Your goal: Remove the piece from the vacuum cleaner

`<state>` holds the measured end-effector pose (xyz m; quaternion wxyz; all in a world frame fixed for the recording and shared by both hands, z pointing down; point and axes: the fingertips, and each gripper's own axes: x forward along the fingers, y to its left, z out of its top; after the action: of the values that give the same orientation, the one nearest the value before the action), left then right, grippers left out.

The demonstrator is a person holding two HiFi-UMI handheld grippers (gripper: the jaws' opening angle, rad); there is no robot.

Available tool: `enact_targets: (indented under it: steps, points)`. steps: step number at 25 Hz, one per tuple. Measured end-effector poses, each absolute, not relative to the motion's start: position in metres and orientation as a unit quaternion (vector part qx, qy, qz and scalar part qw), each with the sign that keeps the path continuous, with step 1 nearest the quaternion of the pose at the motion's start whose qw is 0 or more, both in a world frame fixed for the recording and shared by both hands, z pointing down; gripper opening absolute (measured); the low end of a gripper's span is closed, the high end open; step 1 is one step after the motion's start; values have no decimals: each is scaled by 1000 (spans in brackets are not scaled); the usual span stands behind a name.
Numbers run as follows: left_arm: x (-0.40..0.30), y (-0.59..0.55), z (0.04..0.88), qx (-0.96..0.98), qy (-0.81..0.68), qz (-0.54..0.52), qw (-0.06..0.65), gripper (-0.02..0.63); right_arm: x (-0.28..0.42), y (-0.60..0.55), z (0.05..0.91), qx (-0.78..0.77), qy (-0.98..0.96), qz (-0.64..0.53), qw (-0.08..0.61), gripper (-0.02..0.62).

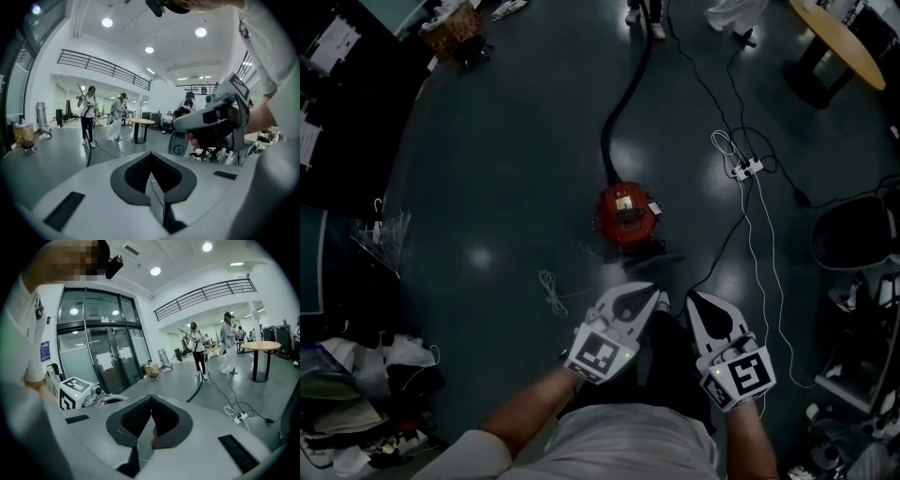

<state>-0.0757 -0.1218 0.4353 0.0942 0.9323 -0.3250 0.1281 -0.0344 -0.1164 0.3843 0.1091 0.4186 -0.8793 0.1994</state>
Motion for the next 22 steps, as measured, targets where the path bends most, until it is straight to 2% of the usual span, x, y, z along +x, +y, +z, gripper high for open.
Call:
enact_targets:
  steps: [8, 10, 14, 22]
  points:
    - [-65, -162, 551, 931, -298, 169, 127, 11, -31, -162, 479, 398, -874, 239, 142, 17]
    - [-60, -173, 596, 926, -295, 194, 132, 13, -26, -174, 501, 397, -872, 248, 144, 17]
    - [-53, -186, 704, 913, -282, 260, 139, 72, -15, -192, 549, 396, -867, 260, 153, 17]
    - [-56, -186, 898, 873, -233, 403, 147, 78, -12, -204, 622, 387, -862, 281, 169, 17]
